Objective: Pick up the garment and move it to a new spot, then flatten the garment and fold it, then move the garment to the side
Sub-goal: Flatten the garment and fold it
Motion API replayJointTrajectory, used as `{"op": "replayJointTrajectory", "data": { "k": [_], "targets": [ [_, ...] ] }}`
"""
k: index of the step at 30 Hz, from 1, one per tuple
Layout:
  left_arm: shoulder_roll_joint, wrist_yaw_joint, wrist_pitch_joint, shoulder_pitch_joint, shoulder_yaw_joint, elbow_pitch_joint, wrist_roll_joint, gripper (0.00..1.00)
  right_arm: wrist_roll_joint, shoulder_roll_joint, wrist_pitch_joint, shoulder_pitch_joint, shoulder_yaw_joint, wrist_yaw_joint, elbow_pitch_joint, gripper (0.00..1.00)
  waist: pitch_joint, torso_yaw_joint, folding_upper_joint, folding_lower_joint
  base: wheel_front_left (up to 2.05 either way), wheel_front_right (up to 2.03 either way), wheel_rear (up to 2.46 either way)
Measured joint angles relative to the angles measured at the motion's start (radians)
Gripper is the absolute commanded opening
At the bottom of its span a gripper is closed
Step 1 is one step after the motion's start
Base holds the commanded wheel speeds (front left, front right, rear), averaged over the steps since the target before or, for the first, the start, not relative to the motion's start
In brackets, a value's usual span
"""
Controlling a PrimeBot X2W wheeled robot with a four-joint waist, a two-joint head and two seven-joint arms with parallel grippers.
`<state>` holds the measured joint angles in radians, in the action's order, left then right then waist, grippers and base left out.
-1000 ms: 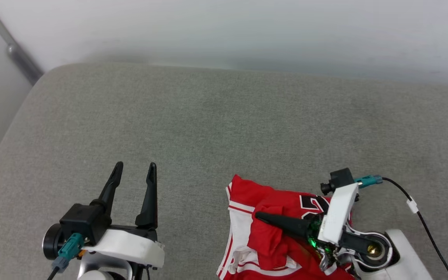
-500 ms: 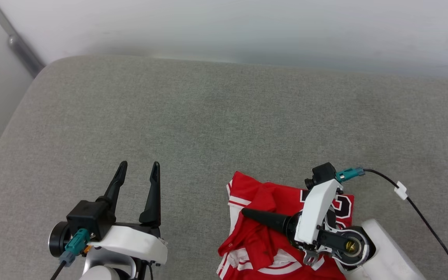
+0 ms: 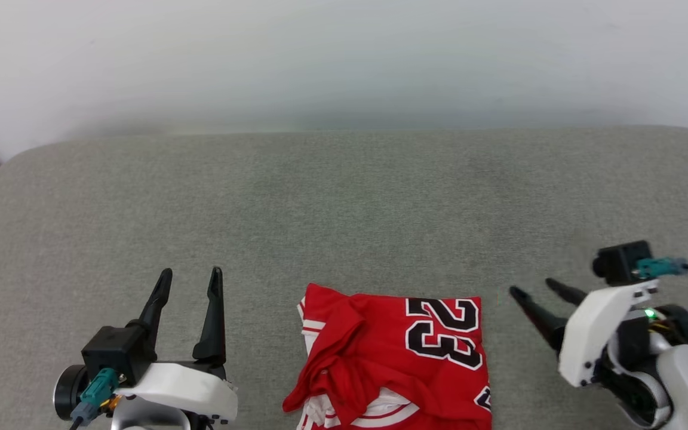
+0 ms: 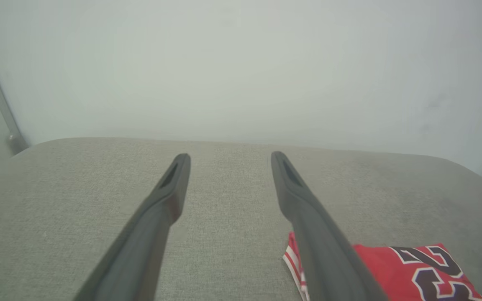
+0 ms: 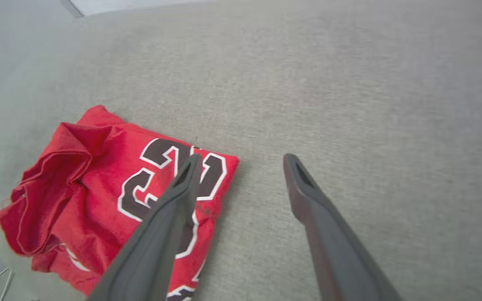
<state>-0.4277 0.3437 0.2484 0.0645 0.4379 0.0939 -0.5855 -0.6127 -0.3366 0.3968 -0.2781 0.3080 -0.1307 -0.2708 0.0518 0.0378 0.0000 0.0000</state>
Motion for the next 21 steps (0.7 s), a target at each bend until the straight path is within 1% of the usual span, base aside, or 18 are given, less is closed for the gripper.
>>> {"op": "replayJointTrajectory", "data": {
  "k": [3,6,9,13,16,21],
  "targets": [
    [-0.003,0.010,0.001,-0.012,-0.017,0.002,-0.003,1.00,0.094,0.001,-0.064,0.052,-0.130,0.000,0.047,1.00,-0.009,-0.033,0.0000,0.0000,0.00,0.00,0.00],
    [-0.004,0.019,0.002,-0.023,-0.027,0.003,-0.008,1.00,0.170,0.034,-0.144,0.103,-0.251,0.000,0.113,1.00,-0.019,-0.060,0.0000,0.0000,0.00,0.00,0.00],
    [-0.005,0.027,0.003,-0.039,-0.040,0.002,-0.010,1.00,0.220,0.075,-0.227,0.142,-0.327,0.000,0.186,1.00,-0.030,-0.078,0.0000,0.0000,0.00,0.00,0.00],
    [-0.005,0.035,0.007,-0.066,-0.060,-0.001,-0.017,1.00,0.255,0.119,-0.313,0.188,-0.362,0.000,0.261,1.00,-0.048,-0.092,0.0000,0.0000,0.00,0.00,0.00],
    [-0.005,0.035,0.009,-0.089,-0.065,-0.007,-0.017,1.00,0.286,0.142,-0.339,0.229,-0.368,0.000,0.292,1.00,-0.061,-0.095,0.0000,0.0000,0.00,0.00,0.00],
    [-0.003,0.038,0.010,-0.127,-0.075,-0.021,-0.017,1.00,0.314,0.176,-0.341,0.296,-0.355,0.000,0.335,1.00,-0.079,-0.094,0.0000,-0.0001,0.00,0.00,0.00]
  ]
}}
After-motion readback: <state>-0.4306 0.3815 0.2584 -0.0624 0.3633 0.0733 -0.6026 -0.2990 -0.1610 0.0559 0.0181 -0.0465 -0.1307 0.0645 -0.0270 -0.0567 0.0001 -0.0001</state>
